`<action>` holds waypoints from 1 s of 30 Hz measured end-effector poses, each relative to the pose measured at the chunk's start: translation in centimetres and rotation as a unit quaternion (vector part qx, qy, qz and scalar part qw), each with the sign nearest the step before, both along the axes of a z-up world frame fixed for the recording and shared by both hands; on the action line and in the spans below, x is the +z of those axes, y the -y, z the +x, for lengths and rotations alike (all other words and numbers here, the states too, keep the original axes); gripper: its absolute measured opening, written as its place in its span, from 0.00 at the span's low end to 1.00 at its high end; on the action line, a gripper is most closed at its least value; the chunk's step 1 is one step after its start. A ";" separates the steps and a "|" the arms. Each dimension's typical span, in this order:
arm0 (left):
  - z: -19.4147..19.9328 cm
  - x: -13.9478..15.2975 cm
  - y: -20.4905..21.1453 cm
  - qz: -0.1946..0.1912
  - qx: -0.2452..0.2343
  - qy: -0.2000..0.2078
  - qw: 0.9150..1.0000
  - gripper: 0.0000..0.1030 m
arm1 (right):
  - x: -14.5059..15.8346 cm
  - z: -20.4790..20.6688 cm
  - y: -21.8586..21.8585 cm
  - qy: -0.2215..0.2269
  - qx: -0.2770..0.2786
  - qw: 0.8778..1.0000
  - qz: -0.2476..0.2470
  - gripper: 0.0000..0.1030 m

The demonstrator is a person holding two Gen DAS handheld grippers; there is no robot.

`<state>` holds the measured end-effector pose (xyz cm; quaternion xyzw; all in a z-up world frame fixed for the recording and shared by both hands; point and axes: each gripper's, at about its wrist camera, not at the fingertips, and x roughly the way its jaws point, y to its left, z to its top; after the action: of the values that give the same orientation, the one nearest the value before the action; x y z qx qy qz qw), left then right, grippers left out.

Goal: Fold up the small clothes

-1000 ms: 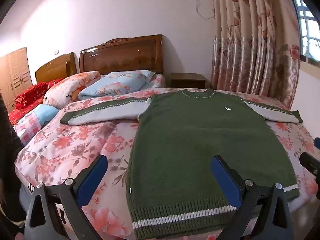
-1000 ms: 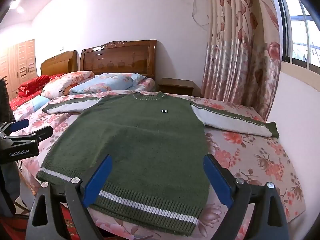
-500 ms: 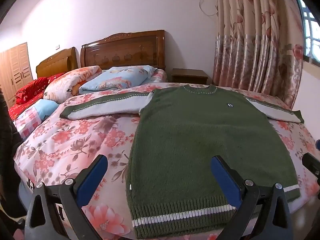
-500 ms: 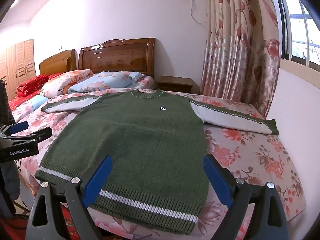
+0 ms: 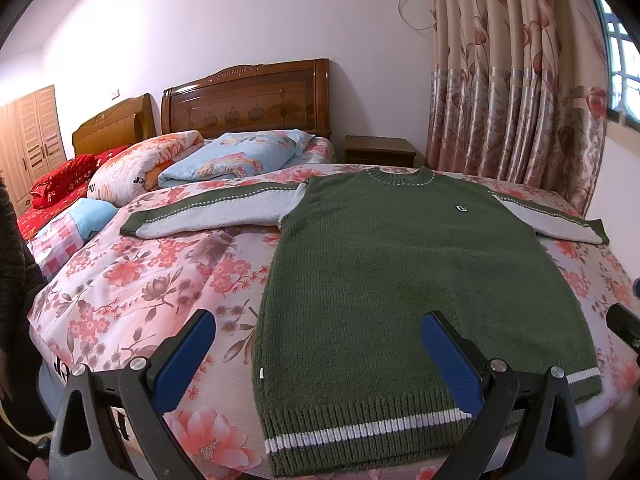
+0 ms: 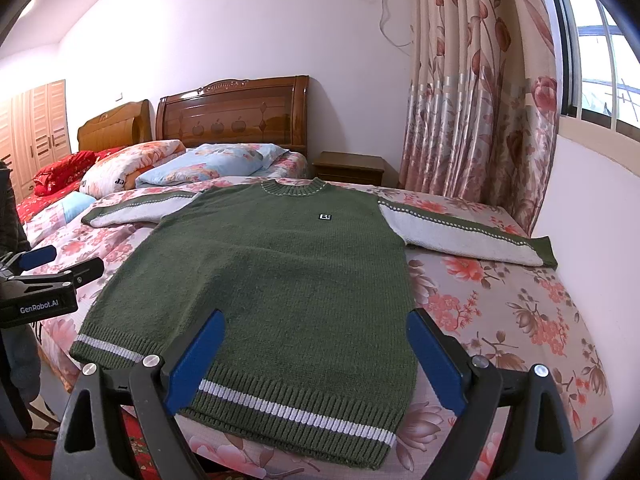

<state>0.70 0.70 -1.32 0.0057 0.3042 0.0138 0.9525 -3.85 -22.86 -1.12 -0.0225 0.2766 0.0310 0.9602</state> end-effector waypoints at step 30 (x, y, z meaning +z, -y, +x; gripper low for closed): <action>0.0 -0.5 -0.2 0.001 -0.002 -0.006 1.000 1.00 | -0.4 0.2 0.5 -0.007 -0.006 1.000 0.008 0.91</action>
<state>0.72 0.89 -1.80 0.0072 0.3101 0.0126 0.9506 -3.61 -23.34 -1.54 -0.0133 0.2835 0.0272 0.9585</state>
